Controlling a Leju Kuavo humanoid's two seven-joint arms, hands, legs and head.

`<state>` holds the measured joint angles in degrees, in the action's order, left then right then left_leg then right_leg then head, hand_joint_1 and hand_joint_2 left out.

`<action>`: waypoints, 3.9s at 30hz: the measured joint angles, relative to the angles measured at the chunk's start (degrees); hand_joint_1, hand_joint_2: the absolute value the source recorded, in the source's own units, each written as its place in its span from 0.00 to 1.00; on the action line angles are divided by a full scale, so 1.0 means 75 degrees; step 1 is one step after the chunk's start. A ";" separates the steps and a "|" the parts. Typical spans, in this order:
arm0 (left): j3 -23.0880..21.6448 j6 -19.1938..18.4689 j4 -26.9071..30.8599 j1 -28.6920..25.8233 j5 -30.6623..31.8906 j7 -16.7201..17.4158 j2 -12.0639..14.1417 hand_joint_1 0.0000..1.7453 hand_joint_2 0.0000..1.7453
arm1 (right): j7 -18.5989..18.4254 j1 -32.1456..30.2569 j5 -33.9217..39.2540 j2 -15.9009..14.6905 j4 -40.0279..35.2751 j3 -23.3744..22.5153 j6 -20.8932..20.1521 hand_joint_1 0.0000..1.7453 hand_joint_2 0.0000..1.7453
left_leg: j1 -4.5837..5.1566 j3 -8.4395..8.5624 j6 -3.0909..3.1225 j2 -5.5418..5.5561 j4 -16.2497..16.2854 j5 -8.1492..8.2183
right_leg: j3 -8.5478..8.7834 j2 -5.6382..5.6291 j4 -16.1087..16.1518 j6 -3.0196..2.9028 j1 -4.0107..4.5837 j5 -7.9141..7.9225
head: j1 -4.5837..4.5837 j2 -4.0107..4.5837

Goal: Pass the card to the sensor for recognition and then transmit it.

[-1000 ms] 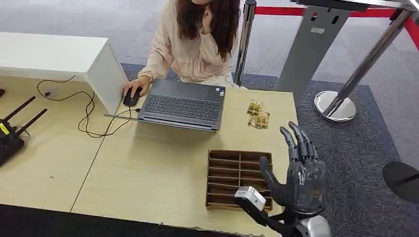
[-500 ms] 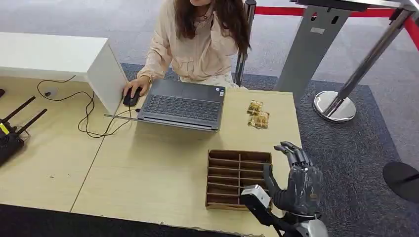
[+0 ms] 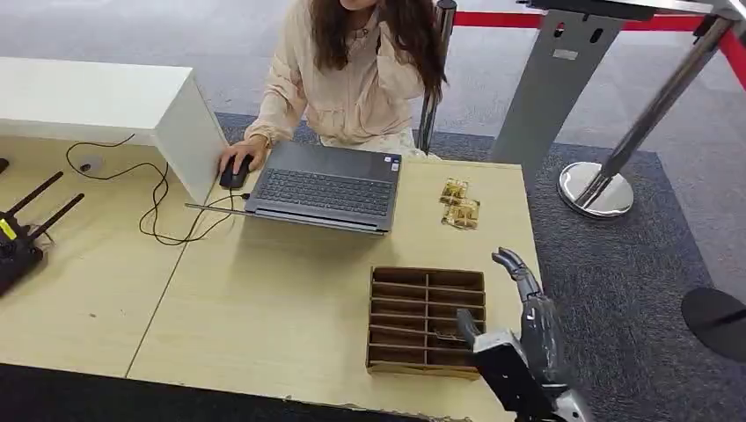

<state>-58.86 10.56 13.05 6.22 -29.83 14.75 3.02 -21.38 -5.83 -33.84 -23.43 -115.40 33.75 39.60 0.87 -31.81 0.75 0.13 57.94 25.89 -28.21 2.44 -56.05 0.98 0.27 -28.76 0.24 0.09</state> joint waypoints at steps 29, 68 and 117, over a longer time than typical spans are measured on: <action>0.0055 -0.0128 0.0000 0.0002 0.0006 0.0495 0.0064 0.00 0.00 | -0.1647 -0.0291 -0.1655 -0.0968 -0.0365 0.0149 -0.0335 0.39 1.00 | -0.0001 0.0001 0.0000 0.0000 0.0000 0.0000 | 0.0002 0.0000 0.0000 0.0000 0.0001 0.0000 | 0.0000 0.0000; 0.0038 -0.0236 0.0000 0.0011 0.0096 0.0627 0.0087 0.00 0.00 | -0.2034 0.1027 -0.2884 -0.0851 0.0017 0.2623 -0.1064 0.57 1.00 | -0.0001 0.0002 0.0000 0.0001 -0.0001 -0.0001 | 0.0004 0.0000 -0.0001 0.0000 0.0002 0.0000 | 0.0000 0.0000; -0.0085 -0.0207 0.0000 0.0007 0.0189 0.0294 0.0076 0.00 0.00 | -0.2477 0.0943 -0.4765 -0.0199 0.1684 0.2859 -0.1323 0.31 1.00 | -0.0001 0.0004 0.0000 0.0001 -0.0001 -0.0001 | 0.0004 0.0000 0.0000 0.0000 0.0001 0.0000 | 0.0000 0.0000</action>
<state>-59.49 9.00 13.05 6.27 -28.41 16.96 3.58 -39.95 1.25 -69.57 -24.92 -102.77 55.19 29.68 0.86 -31.78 0.74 0.13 57.94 25.89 -28.17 2.44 -56.05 0.98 0.28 -28.76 0.24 0.09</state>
